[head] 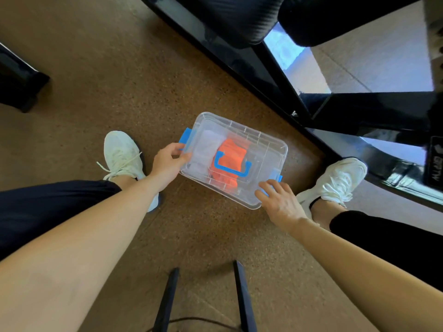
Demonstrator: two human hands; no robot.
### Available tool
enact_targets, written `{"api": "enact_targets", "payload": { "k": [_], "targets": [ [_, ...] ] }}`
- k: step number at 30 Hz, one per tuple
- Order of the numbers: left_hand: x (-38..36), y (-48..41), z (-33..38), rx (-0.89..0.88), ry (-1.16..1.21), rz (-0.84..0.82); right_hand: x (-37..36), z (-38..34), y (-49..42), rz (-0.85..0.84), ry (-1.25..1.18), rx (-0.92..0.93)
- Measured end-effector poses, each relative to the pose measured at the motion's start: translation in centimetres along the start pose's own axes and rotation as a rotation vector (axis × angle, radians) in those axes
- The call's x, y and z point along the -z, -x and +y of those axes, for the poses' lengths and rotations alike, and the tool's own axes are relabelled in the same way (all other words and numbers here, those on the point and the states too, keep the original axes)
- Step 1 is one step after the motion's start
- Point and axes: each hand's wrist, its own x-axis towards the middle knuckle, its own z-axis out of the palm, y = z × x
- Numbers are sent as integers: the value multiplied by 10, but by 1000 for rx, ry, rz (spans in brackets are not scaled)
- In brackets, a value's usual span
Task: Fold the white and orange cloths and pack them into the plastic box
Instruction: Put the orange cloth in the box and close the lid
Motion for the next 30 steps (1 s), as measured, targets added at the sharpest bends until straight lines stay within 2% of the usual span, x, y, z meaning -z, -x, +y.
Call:
{"api": "enact_targets", "payload": {
  "k": [4, 9, 11, 15, 18, 25, 27, 30],
  "targets": [
    [0, -3, 1, -27, -73, 36, 0, -2, -2, 40, -65, 35],
    [1, -4, 0, -23, -164, 59, -3, -6, -5, -39, -220, 128],
    [-1, -4, -1, -21, -181, 87, -2, -7, -7, 32, -381, -28],
    [-6, -2, -1, -56, -210, 141, 6, 2, -15, 236, -644, -630],
    [-8, -7, 0, -60, -209, 152, 12, 14, -23, 193, -806, -884],
    [-4, -17, 12, 69, -161, -49, -7, 20, -30, -76, -1380, -1119],
    [-5, -16, 14, 52, -196, -3, -15, 17, -31, -76, -1458, -1149],
    [-9, -10, 11, -51, -284, 110, -16, 15, -32, 37, -1459, -1161]
  ]
}}
